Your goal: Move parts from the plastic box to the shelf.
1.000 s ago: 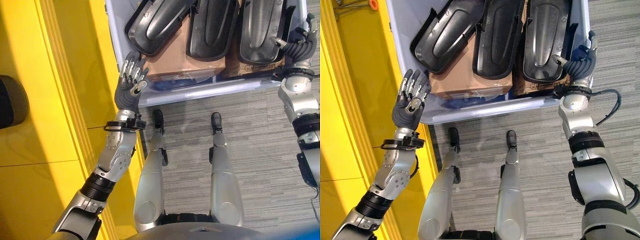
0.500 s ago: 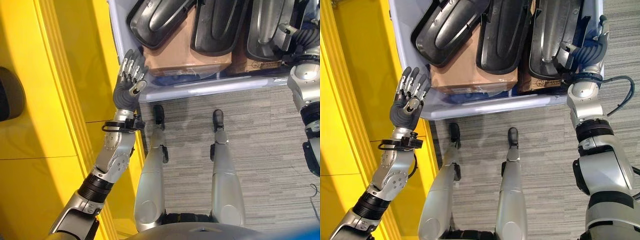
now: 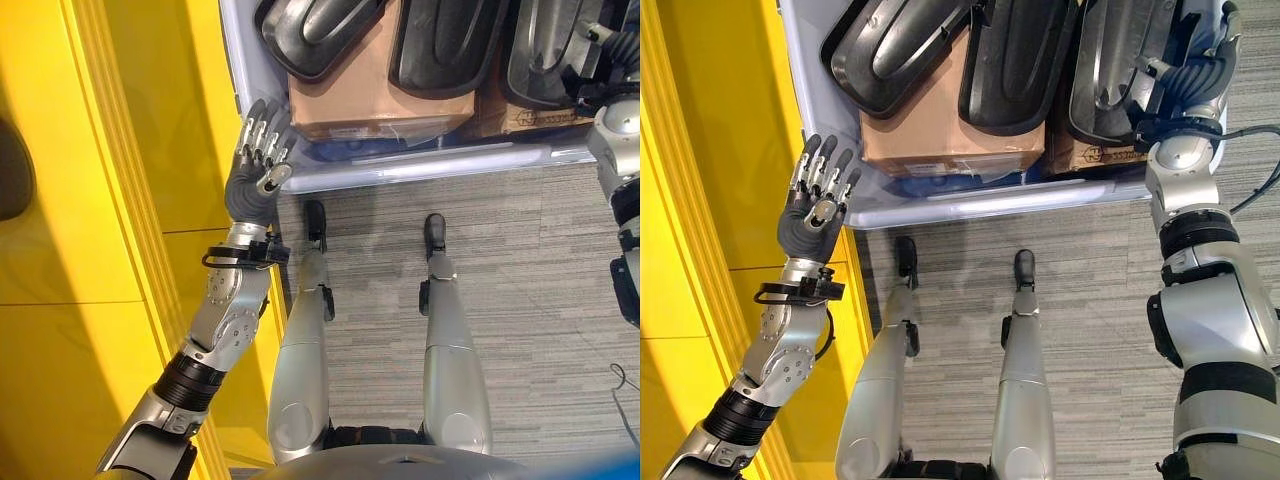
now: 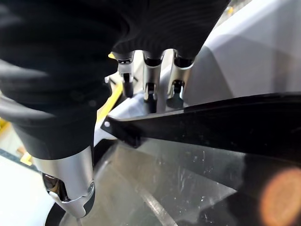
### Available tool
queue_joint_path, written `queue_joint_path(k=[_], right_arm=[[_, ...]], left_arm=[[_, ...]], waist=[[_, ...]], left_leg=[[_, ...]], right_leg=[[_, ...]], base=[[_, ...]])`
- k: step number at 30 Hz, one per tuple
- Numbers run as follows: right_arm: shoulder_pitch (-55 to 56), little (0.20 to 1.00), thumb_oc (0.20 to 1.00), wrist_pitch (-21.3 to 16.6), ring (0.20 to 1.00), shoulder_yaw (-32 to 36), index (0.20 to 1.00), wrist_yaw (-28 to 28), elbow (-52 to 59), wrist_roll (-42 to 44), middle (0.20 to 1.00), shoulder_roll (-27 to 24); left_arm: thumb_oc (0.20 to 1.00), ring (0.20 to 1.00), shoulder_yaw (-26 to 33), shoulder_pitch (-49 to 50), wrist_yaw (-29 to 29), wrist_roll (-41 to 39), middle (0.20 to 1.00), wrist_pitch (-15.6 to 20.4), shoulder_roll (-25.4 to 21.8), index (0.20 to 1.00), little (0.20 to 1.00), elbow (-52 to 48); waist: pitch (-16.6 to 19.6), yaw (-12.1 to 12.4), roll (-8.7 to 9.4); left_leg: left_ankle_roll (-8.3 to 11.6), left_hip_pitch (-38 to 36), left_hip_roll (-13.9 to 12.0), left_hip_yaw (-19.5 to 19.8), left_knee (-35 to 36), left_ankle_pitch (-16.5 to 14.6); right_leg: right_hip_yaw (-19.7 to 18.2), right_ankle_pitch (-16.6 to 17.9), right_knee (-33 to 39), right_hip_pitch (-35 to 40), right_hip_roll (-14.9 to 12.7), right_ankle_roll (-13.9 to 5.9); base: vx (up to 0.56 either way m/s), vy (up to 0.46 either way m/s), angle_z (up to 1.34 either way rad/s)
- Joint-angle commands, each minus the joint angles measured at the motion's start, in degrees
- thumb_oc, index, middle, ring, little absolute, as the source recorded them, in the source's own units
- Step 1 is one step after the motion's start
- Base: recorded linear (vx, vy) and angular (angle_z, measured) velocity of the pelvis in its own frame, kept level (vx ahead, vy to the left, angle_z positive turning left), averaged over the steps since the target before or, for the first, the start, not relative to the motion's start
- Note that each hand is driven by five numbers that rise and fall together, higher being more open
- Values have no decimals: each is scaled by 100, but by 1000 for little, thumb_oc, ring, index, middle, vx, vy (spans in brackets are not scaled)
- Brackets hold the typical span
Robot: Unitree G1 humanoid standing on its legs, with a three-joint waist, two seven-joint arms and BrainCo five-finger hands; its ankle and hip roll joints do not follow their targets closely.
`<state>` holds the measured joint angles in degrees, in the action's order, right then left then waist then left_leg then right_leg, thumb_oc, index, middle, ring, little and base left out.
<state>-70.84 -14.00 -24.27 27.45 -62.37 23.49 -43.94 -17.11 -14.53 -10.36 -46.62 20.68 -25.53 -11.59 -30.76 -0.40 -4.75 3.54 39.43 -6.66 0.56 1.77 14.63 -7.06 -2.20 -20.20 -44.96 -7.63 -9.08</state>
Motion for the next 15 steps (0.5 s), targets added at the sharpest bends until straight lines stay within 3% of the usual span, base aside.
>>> queue_joint_path(k=[1,15], right_arm=[[-69,1000,1000,268,1000,-478,1000,-200,-420,115,1000,-18],[99,1000,1000,315,1000,-725,1000,-196,-13,-299,1000,245]], left_arm=[[1000,1000,10,1,-16,56,1000,392,-170,1000,1000,-543],[1000,1000,0,-65,-75,100,1000,421,-142,1000,1000,-551]], waist=[[96,217,38],[96,241,110]], left_leg=[[125,-559,-177,-12,-389,-1240],[84,-389,-125,101,-505,-1259]], right_leg=[[242,96,597,307,205,298],[289,93,566,245,186,318]], base=[[0,0,0],[0,0,0]])
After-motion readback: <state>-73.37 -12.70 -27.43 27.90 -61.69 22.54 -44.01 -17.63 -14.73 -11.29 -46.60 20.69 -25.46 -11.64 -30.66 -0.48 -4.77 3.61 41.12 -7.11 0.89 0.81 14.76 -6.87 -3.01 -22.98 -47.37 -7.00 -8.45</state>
